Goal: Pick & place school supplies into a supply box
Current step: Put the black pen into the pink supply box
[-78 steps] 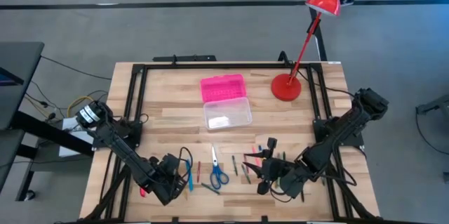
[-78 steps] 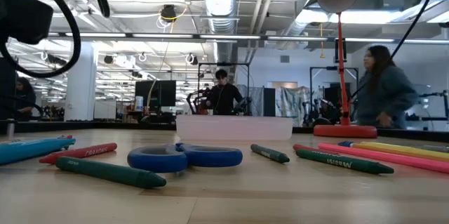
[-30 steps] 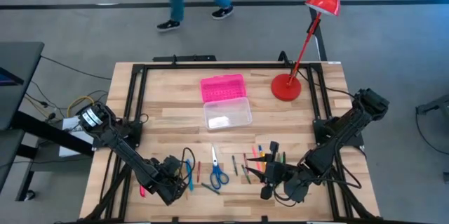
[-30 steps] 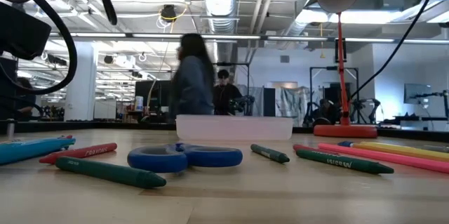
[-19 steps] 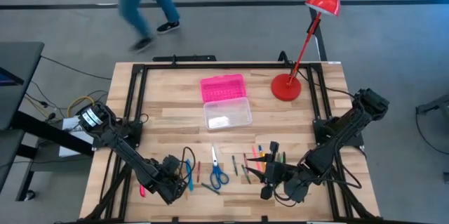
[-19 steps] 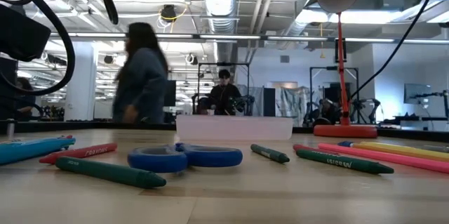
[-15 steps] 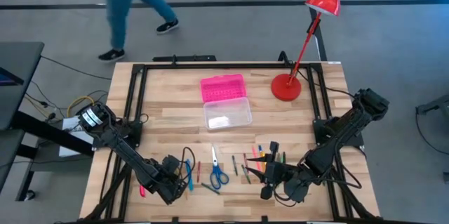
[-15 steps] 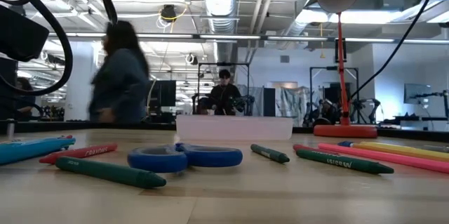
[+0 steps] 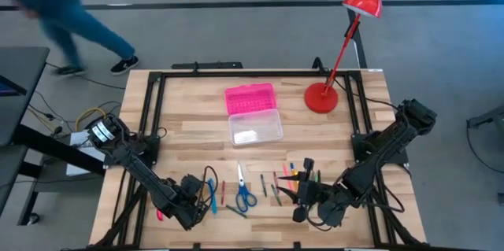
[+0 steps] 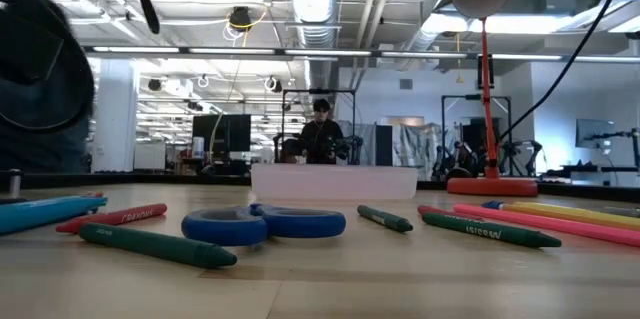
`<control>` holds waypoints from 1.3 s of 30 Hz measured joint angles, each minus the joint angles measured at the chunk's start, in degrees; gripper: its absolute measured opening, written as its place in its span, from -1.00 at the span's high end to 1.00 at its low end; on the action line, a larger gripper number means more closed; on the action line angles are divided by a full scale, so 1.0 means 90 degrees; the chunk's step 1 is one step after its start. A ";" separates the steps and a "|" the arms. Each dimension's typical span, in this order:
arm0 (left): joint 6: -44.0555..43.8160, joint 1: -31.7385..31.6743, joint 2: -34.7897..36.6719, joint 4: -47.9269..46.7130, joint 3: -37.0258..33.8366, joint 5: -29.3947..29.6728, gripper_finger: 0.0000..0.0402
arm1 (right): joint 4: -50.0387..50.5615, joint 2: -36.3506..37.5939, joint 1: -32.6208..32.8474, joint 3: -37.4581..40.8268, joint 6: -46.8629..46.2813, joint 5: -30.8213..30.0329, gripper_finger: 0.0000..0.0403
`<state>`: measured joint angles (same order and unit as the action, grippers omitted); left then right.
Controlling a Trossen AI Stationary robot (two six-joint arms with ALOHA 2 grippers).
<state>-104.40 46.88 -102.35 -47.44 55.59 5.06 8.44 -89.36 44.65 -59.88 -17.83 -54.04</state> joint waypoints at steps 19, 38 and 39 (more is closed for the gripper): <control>0.2567 -0.0934 -0.0131 -0.2120 -0.0222 0.1277 0.82 | 0.0037 0.0000 -0.0001 0.0000 -0.0024 -0.0002 0.41; 0.6019 -0.2161 -0.0093 -0.2001 0.0935 0.2699 0.93 | 0.0210 0.0000 -0.0004 0.0000 -0.0026 0.0013 0.41; 0.6298 -0.2222 -0.0092 -0.2000 0.1089 0.2831 0.93 | 0.0210 0.0000 -0.0004 0.0000 -0.0026 0.0017 0.41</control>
<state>-47.72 26.88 -103.18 -65.45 65.39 30.54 10.33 -89.36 44.62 -59.88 -18.06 -53.89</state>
